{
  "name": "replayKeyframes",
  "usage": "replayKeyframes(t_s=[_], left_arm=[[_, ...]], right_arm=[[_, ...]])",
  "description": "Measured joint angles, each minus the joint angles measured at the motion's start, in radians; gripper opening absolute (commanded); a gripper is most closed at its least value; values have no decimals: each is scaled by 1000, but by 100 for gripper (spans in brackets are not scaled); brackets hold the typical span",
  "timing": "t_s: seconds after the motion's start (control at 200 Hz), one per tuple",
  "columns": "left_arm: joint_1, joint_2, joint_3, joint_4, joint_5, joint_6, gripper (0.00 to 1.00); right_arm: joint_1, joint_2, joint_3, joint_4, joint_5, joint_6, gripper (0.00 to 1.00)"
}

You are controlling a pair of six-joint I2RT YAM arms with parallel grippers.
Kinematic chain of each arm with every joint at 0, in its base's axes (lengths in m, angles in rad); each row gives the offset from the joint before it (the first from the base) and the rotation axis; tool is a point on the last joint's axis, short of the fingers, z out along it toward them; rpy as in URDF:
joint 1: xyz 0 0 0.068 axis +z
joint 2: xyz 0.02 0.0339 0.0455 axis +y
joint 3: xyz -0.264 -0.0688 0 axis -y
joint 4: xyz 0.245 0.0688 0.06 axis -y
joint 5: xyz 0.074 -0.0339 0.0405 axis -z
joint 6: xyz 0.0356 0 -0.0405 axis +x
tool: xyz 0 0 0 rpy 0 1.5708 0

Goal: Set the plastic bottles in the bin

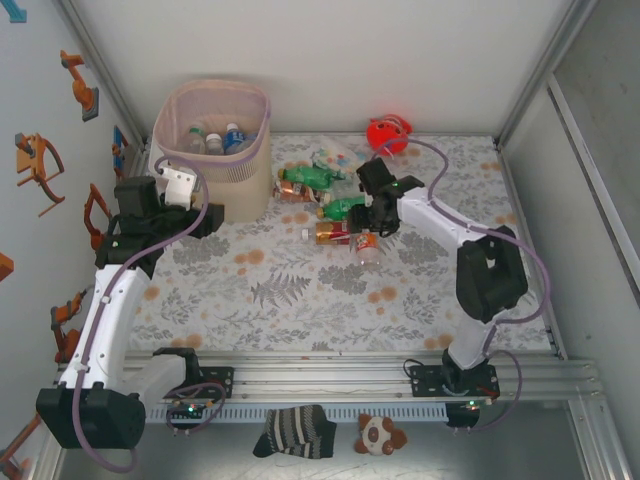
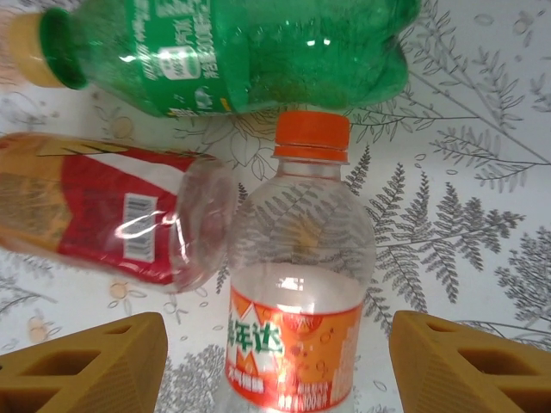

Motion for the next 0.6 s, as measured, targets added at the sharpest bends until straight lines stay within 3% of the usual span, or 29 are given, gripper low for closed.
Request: replayKeyframes(t_s=[0.295, 0.601], left_arm=[[0, 0, 0, 1, -16, 0, 71], [0, 0, -2, 5, -18, 0, 71]], right_arm=[[-2, 119, 0, 44, 11, 11, 67], [-6, 135, 0, 79, 30, 10, 66]])
